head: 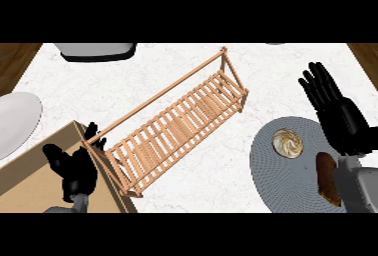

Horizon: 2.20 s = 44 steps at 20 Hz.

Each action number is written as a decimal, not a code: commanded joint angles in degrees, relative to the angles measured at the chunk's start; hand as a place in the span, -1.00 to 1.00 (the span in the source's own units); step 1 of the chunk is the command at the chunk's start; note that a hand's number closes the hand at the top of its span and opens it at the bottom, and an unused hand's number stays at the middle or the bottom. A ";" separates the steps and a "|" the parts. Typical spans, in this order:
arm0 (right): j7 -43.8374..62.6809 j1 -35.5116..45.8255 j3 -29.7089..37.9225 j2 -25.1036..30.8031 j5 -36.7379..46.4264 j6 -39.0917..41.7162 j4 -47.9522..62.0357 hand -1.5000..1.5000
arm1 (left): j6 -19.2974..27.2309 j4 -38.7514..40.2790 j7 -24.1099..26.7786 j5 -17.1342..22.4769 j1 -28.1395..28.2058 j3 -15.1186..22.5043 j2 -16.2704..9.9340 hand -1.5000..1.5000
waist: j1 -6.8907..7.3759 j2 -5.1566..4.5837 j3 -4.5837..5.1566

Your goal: Pick the cupcake from the placemat and place it in the tiered shelf

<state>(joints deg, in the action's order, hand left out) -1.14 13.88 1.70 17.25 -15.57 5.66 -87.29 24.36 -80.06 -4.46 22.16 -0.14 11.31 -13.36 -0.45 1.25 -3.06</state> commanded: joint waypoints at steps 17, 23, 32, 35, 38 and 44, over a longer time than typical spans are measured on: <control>-27.86 2.76 9.60 28.85 9.66 29.42 36.14 -1.00 | -11.23 -0.58 -7.72 1.00 -1.46 1.80 -8.70 0.00 | 1.18 -1.67 2.94; -25.46 6.10 5.24 33.61 11.77 38.75 32.95 -1.00 | -12.56 2.76 -9.79 1.78 -4.14 -1.37 -10.20 0.00 | 0.59 -1.39 3.09; -2.69 7.36 0.33 30.92 12.06 32.96 15.48 -1.00 | -13.12 -0.47 -11.29 1.20 -0.87 -1.89 -10.13 0.00 | -0.04 -0.88 3.20; 5.64 8.11 -0.51 27.21 12.96 27.48 11.77 -1.00 | -12.03 -2.51 -11.80 -0.55 -0.46 -0.51 -8.76 0.00 | 0.33 -0.96 3.14; 12.42 7.70 -2.12 26.20 14.86 24.45 5.78 -1.00 | -13.11 0.54 -11.36 -0.75 -2.93 -1.78 -8.70 0.00 | -0.28 -0.95 3.18; 25.01 9.49 -6.27 22.82 16.34 24.17 0.66 -1.00 | -15.08 -0.38 -11.20 -0.06 -1.23 -3.63 -9.25 0.00 | 0.46 -1.08 3.14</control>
<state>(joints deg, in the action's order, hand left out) 16.45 22.73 -2.49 41.50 -0.05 30.20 -82.93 8.21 -82.60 -13.23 18.86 -1.57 11.86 -22.88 -0.22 0.72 -0.58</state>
